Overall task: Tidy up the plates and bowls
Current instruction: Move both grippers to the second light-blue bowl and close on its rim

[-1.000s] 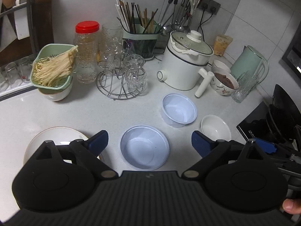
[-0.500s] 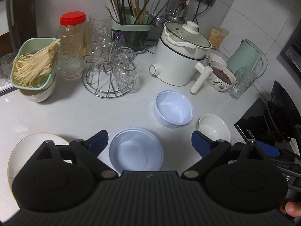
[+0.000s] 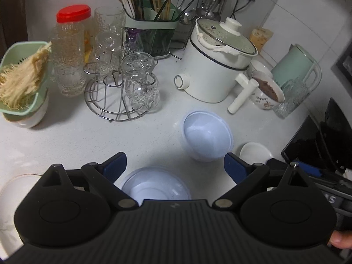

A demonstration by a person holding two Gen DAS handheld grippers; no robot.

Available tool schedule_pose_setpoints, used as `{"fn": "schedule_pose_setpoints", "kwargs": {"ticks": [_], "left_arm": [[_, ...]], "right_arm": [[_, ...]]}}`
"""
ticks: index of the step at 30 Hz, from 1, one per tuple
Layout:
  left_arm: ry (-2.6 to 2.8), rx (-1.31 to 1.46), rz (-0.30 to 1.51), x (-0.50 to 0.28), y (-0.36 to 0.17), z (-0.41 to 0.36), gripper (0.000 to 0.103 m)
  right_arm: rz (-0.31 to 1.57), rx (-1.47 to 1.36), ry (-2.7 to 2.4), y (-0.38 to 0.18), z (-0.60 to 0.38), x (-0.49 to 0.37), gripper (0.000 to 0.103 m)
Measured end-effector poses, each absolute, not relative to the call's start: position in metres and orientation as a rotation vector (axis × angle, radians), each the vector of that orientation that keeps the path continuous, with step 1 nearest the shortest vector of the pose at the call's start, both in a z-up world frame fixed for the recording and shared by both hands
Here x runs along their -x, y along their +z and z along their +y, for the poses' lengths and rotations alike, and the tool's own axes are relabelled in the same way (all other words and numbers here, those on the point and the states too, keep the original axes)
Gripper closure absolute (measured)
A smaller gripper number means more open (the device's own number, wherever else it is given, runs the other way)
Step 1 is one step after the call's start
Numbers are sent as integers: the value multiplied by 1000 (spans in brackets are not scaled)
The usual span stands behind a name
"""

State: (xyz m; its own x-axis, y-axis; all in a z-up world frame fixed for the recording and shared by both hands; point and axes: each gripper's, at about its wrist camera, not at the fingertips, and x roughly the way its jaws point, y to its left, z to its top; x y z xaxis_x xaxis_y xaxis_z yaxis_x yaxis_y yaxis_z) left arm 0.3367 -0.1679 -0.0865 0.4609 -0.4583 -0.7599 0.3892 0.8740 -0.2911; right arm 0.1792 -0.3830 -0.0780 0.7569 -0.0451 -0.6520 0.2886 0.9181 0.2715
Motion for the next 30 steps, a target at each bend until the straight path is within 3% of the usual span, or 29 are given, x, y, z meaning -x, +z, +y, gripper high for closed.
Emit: {"fn": "schedule_pose_setpoints", "kwargs": {"ticks": [5,10,16,18,30], "left_arm": [[-490,147,991,-361,-99,-176,7],[-479,172,1026,-381,-115,-190,10],[-484,181,1076,-402,-135,-214,25],[-492,183,1096,-409,-144,-223,34],[-512,161,1110,-437,-175,-244,61]], "right_arm": [[712,-391,-208,-89,-404,-209,20],[753,-417,-196,-100,-419,-232,29],[792,-394,-178,-118,-429,-259,41],[806,-398,-171,-125,-434,-268,52],[835,-401,-168,-161,-434,-303,72]]}}
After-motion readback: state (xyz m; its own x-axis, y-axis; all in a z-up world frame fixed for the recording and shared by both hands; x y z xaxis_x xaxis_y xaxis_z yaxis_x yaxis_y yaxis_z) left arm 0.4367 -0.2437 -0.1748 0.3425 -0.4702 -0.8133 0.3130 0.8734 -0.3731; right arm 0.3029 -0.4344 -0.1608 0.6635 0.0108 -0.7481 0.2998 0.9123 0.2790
